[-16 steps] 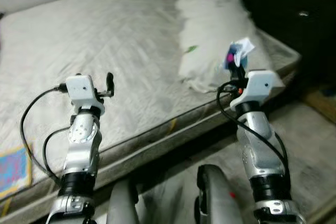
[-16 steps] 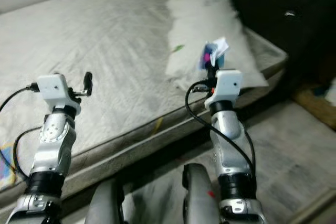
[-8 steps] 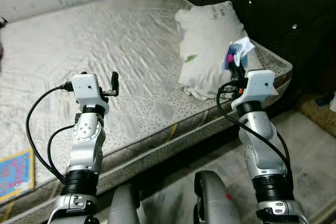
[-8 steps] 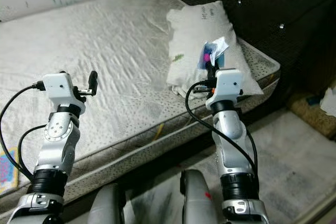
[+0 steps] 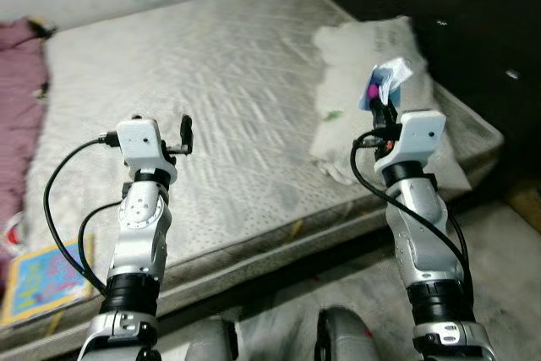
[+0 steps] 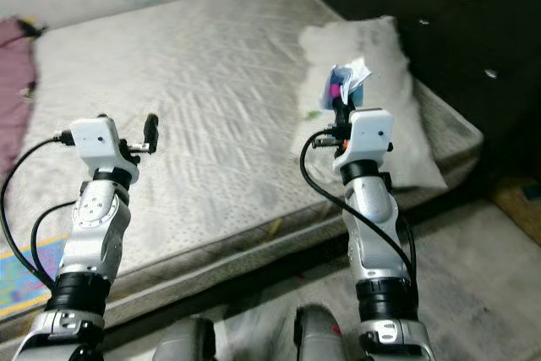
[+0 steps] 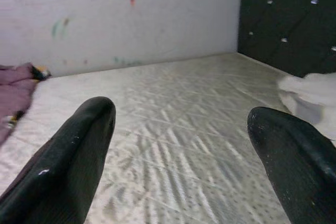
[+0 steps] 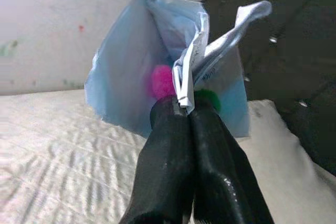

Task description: Clean up the room

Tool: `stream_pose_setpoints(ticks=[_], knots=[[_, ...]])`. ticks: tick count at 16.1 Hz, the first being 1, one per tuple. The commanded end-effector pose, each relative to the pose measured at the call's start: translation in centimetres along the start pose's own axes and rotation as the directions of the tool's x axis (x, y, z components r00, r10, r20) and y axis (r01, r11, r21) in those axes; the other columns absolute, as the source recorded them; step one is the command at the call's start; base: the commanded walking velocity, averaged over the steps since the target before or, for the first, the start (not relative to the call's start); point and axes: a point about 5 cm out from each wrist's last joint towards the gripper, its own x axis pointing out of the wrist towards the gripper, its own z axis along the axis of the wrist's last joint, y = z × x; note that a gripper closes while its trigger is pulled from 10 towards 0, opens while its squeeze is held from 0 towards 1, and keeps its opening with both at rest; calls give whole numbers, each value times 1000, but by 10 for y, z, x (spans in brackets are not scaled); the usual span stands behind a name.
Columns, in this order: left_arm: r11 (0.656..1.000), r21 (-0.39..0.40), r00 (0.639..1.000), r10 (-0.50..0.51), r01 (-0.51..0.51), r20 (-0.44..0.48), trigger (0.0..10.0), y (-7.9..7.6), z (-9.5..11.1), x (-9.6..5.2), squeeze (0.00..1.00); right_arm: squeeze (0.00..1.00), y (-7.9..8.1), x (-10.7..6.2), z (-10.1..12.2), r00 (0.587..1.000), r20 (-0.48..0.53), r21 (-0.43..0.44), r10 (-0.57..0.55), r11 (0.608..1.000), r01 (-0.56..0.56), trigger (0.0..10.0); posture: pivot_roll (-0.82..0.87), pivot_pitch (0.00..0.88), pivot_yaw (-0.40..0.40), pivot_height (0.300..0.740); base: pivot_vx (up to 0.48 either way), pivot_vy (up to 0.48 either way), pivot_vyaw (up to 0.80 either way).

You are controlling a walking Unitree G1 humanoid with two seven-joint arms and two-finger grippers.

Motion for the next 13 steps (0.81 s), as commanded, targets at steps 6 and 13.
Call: stream_pose_setpoints(ticks=[6,13], knots=[[998,12,998,64,-64,8,10000,12,3,1,0,0,11,-1,0,999,1,11,48,999,-48,10000,15,0,73,740,0,0,0],[996,10,994,84,-85,67,10000,3,18,-5,0,0,34,12,18,990,60,48,126,991,-129,10000,51,0,54,740,0,0,0]])
